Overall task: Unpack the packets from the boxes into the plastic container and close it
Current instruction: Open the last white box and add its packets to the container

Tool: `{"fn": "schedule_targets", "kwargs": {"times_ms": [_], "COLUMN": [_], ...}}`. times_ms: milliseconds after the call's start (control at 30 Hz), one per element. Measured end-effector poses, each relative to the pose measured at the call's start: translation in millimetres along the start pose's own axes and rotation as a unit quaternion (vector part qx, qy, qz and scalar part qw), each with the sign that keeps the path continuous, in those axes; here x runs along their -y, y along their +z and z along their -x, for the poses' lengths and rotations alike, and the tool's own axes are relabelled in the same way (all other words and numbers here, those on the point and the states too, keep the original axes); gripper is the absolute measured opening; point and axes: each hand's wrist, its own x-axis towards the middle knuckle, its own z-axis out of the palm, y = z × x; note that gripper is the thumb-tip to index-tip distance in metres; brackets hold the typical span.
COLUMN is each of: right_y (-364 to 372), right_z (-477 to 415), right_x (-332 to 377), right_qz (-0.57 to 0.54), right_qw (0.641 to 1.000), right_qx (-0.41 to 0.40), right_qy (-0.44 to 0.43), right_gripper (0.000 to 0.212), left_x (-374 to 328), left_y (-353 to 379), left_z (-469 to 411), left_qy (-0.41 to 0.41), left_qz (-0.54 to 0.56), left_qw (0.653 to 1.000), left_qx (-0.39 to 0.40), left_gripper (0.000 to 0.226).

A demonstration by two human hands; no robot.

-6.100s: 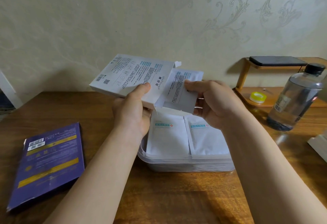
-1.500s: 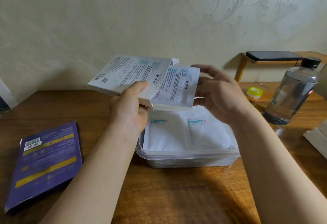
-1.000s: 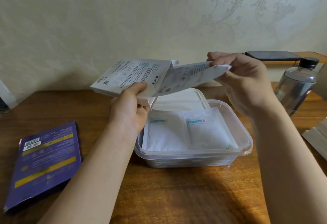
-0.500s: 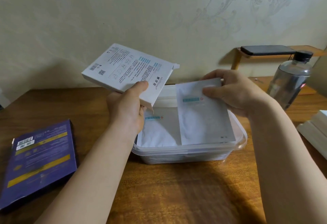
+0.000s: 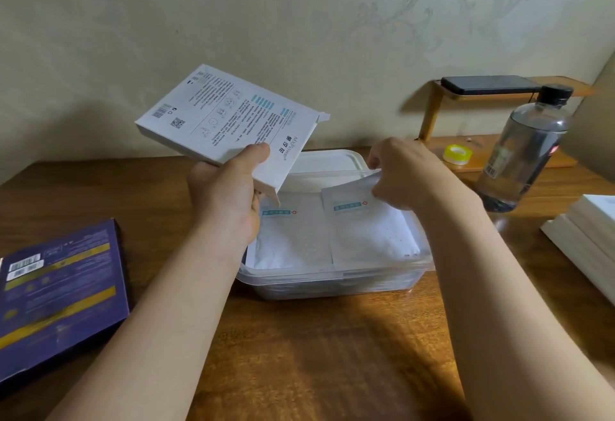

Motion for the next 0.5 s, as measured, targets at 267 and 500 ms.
{"fn": "schedule_targets", "kwargs": {"times_ms": [267,500], "right_y": [-20.4,26.6], "right_z": [24.6,31.7], "right_x": [29.9,26.4], "right_qz": [0.027,0.072], "right_qw": [0.995,0.965], "right_qx": [0.078,0.223], "right_qy": [-0.058,-0.121], "right_gripper": [0.036,0.082], "left_x": [1.7,-0.3], "left_y": [0.0,2.0], "left_z": [-2.9,-0.1], "left_qy": [0.009,0.008], "left_qz": [-0.020,-0.020], "left_qw": [1.000,1.000], "left_qx": [0.004,0.005], "left_gripper": [0.030,0.028]}}
